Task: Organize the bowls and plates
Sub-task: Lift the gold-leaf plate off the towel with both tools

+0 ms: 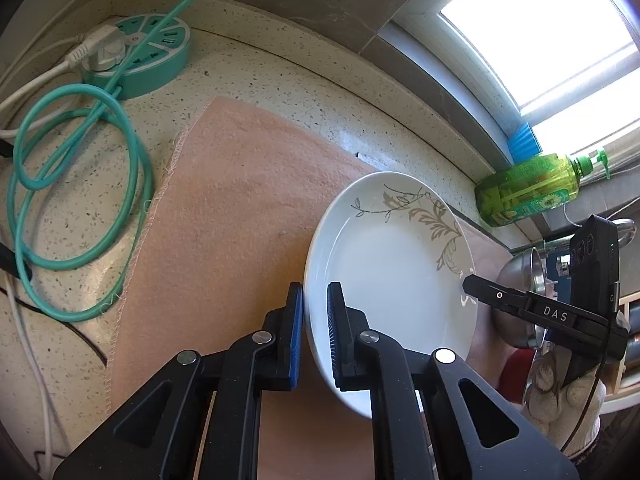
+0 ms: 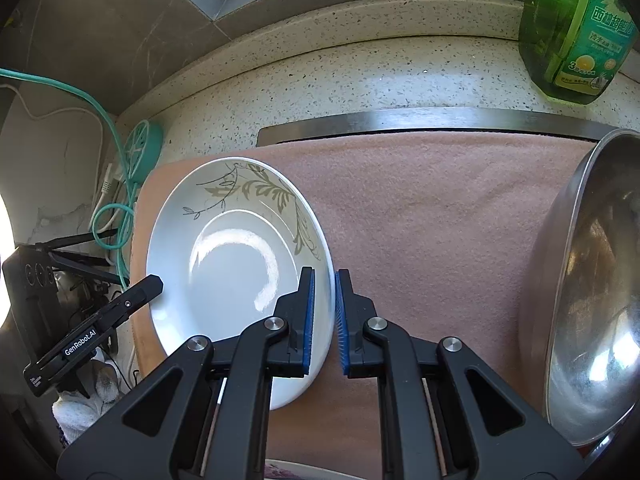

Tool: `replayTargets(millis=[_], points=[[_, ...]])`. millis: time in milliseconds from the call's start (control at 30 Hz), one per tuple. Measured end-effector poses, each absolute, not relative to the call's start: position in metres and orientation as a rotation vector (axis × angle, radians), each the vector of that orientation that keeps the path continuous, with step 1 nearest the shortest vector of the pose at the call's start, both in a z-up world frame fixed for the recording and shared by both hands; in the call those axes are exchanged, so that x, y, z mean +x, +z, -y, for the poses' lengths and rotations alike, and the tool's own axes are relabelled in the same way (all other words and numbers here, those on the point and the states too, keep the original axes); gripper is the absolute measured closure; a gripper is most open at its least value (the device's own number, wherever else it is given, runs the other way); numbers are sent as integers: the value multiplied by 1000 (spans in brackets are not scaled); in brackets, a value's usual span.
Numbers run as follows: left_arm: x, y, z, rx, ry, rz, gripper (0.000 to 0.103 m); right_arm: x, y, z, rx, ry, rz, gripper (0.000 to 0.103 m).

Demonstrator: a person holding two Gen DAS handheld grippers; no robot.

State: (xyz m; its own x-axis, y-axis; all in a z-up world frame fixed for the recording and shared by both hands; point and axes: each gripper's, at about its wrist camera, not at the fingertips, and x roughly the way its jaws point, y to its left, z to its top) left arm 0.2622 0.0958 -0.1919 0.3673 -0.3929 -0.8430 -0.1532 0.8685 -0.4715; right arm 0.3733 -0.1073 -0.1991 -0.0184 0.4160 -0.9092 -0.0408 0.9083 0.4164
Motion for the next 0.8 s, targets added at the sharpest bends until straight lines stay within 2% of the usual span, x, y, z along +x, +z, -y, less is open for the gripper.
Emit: replayTargets(millis=[367,800], points=[[255,-184,-93,-503,-170,-1187,93,359,-186,112,305,370,-1537,93],[232,-152,-86,-484,-223,-1146,93,323,-143,136,355,386,-1480,93]])
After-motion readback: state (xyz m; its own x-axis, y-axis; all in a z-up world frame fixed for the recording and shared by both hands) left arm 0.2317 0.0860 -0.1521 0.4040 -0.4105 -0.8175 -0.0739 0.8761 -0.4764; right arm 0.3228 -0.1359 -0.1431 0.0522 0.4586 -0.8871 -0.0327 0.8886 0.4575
